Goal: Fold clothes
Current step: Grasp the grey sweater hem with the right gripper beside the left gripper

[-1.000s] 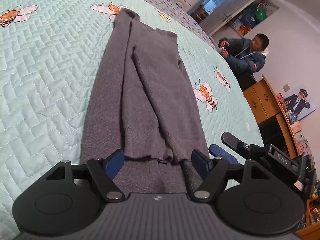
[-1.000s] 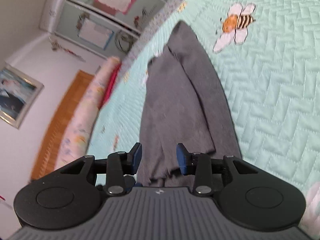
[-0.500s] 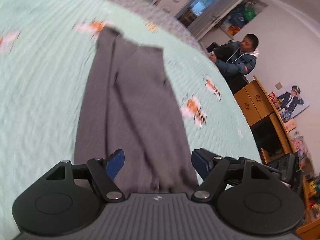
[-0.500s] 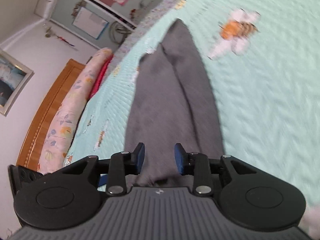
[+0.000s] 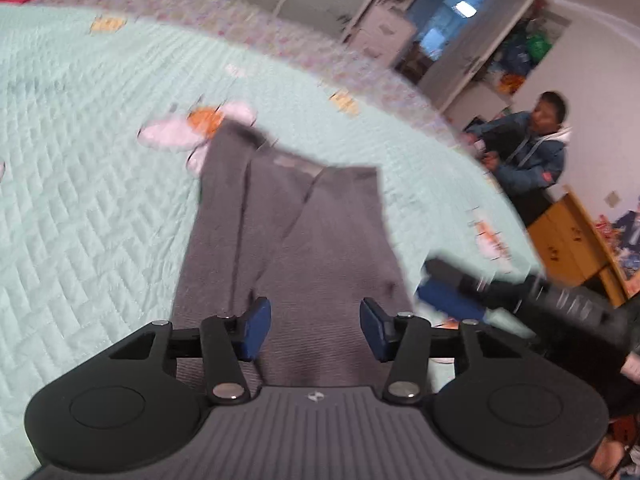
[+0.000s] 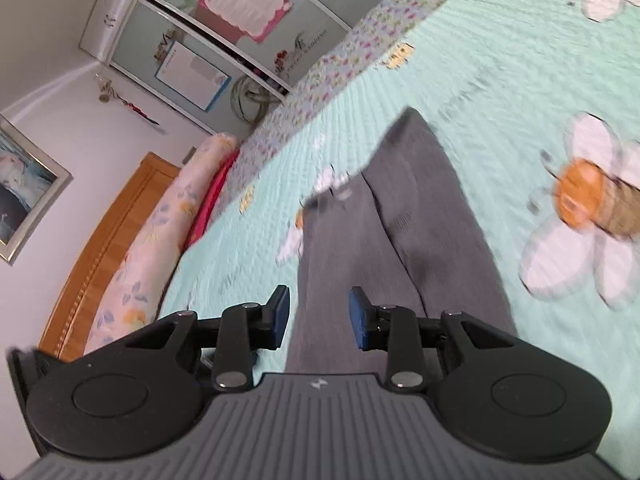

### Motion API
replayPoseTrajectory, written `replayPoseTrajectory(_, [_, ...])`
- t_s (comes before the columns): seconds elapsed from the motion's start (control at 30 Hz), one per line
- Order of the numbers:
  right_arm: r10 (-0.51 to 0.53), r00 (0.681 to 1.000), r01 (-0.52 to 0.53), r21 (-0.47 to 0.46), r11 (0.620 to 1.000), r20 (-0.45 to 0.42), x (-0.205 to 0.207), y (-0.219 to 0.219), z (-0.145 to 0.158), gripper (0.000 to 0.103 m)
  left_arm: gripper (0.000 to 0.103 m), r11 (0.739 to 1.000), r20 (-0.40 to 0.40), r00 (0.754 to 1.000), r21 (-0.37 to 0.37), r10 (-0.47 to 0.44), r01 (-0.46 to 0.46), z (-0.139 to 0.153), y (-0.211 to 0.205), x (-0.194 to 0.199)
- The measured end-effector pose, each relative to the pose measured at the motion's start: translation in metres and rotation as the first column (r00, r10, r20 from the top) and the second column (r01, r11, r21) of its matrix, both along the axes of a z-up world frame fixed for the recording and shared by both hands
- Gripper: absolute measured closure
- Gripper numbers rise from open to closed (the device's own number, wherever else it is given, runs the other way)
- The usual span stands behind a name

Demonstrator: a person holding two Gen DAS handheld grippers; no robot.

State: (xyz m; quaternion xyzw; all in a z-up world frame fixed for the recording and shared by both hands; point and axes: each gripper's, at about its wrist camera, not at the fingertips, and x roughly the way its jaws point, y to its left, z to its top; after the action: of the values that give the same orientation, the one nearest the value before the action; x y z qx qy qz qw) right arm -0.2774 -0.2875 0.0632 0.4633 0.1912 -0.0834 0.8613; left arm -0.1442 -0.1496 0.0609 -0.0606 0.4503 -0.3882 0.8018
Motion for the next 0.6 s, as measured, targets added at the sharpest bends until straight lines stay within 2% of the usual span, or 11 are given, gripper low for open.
replayPoseTrajectory(0.07, [-0.016, 1.0, 0.016, 0.026, 1.0, -0.027, 0.014, -0.009, -0.018, 0.069, 0.052, 0.999, -0.014, 1.0, 0.053, -0.003, 0.004, -0.02, -0.005, 0.004])
replayPoseTrajectory(0.1, [-0.011, 0.997, 0.014, 0.045, 0.999, -0.075, 0.023, -0.014, -0.033, 0.069, 0.052, 0.997, -0.017, 1.0, 0.074, -0.007, 0.008, -0.029, -0.007, 0.005])
replayPoseTrajectory(0.13, [-0.006, 0.991, 0.012, 0.044, 0.999, -0.13, 0.03, -0.017, -0.048, 0.084, 0.05, 0.997, -0.002, 1.0, 0.073, -0.019, 0.019, -0.032, -0.006, 0.005])
replayPoseTrajectory(0.17, [-0.011, 0.989, 0.017, 0.036, 0.999, -0.145, 0.031, -0.018, -0.059, 0.099, 0.05, 0.996, 0.014, 0.999, 0.077, -0.035, 0.034, -0.032, -0.007, 0.003])
replayPoseTrajectory(0.2, [-0.018, 0.988, 0.023, 0.027, 0.999, -0.153, 0.03, -0.019, -0.07, 0.103, 0.049, 0.995, 0.028, 0.998, 0.083, -0.05, 0.047, -0.031, -0.008, 0.002])
replayPoseTrajectory(0.33, [-0.006, 0.988, 0.007, 0.0, 1.0, -0.154, 0.027, -0.016, -0.06, 0.101, 0.048, 0.99, 0.039, 0.997, 0.122, -0.074, 0.069, -0.023, -0.013, 0.0])
replayPoseTrajectory(0.4, [0.008, 0.99, -0.011, -0.024, 1.0, -0.137, 0.026, -0.01, -0.047, 0.093, 0.048, 0.99, 0.038, 0.997, 0.127, -0.071, 0.066, -0.018, -0.013, -0.002])
replayPoseTrajectory(0.5, [0.043, 0.997, -0.046, -0.054, 0.997, -0.07, 0.028, -0.002, -0.024, 0.091, 0.048, 0.991, 0.037, 0.997, 0.117, -0.068, 0.063, -0.011, -0.014, -0.007])
replayPoseTrajectory(0.53, [0.054, 0.997, -0.058, -0.078, 0.995, -0.053, 0.031, -0.001, -0.016, 0.085, 0.048, 0.99, 0.059, 0.996, 0.124, -0.069, 0.062, -0.009, -0.015, -0.01])
replayPoseTrajectory(0.6, [0.075, 0.996, -0.079, -0.093, 0.993, -0.037, 0.042, -0.006, -0.01, 0.079, 0.048, 0.985, 0.099, 0.991, 0.157, -0.086, 0.07, -0.007, -0.023, -0.013])
